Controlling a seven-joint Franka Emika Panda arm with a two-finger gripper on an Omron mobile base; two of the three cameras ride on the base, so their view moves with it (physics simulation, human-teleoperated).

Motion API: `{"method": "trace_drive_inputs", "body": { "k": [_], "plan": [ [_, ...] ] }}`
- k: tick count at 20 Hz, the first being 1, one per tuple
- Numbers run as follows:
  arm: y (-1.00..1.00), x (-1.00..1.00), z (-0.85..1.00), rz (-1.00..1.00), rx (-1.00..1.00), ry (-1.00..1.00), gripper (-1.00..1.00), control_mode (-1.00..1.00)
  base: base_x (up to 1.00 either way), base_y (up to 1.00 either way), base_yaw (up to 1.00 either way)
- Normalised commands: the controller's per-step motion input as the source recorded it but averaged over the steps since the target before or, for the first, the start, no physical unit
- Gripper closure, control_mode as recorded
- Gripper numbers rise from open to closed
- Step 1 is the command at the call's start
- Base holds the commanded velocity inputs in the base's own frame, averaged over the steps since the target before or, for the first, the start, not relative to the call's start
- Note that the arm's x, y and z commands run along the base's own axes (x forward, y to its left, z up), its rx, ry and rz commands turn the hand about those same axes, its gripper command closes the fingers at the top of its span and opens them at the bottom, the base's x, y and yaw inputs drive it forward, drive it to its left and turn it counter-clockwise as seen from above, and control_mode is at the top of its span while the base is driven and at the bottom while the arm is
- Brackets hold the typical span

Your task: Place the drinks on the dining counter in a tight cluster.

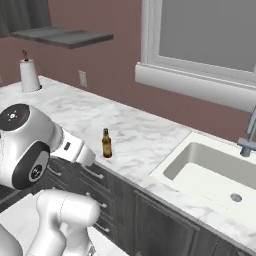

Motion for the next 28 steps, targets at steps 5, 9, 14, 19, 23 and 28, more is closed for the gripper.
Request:
{"method": "trace_drive_inputs", "body": {
  "k": [5,9,14,19,23,28],
  "plan": [
    [0.0,0.0,0.0,0.0,0.0,0.0,-1.0,1.0,0.33,0.35,-0.5],
    [0.0,0.0,0.0,0.0,0.0,0.0,-1.0,1.0,0.26,0.4,-0.25],
    [0.0,0.0,0.0,0.0,0.0,0.0,-1.0,1.0,0.29,0.35,-0.12],
    [0.0,0.0,0.0,0.0,0.0,0.0,-1.0,1.0,0.37,0.21,-0.01],
    [0.0,0.0,0.0,0.0,0.0,0.0,-1.0,1.0,0.43,0.2,-0.03],
    [0.0,0.0,0.0,0.0,0.0,0.0,-1.0,1.0,0.34,0.15,-0.04]
  ]
}}
